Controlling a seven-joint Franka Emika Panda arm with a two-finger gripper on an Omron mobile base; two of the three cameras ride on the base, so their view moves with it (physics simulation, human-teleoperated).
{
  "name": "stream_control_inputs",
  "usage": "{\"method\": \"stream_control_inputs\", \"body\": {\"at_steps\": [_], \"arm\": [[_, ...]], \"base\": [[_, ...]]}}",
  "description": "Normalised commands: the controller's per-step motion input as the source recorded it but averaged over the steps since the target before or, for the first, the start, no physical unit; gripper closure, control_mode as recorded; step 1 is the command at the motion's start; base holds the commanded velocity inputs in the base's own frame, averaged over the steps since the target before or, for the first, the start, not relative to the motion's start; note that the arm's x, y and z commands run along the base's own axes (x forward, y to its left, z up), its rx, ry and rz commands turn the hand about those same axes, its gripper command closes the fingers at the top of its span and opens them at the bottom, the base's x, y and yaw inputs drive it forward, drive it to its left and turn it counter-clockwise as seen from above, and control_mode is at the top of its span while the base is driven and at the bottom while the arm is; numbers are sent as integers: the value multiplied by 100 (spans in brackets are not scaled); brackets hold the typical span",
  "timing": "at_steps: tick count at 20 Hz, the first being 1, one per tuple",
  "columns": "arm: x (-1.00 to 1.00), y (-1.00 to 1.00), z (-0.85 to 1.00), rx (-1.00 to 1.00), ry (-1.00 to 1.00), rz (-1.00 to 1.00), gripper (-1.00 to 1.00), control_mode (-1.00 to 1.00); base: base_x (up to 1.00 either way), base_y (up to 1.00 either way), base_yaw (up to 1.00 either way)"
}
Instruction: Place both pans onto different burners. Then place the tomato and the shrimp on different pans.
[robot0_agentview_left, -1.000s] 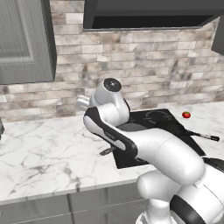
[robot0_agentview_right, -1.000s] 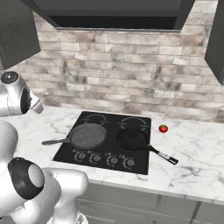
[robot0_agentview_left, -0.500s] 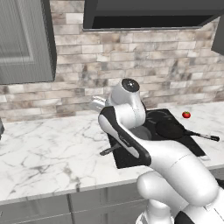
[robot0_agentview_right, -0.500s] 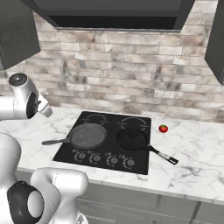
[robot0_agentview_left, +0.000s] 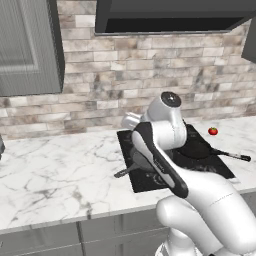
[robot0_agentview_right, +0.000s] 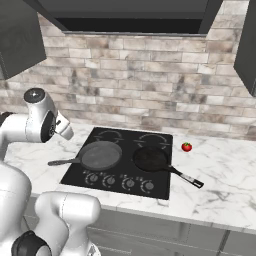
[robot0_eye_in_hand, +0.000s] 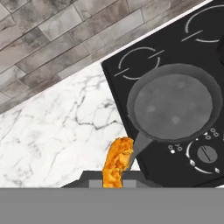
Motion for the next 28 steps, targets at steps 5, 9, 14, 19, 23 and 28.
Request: {"method": "stream_control_inputs", "body": {"at_steps": [5,9,14,19,23,28], "arm": [[-7,-46,-16,-3,2,-3,100,-100],[-4,-43,-20,-3,3,-3,100,-100],[0,-35,-31,-1,2,-2,100,-100],[2,-16,-34,-3,2,-1,100,-100],[0,-5,-23,-8,7,-2,100,-100],[0,-11,-11,-10,10,-2,100,-100]], "base": [[0,0,0],[0,0,0],[0,0,0],[0,0,0],[0,0,0],[0,0,0]]}}
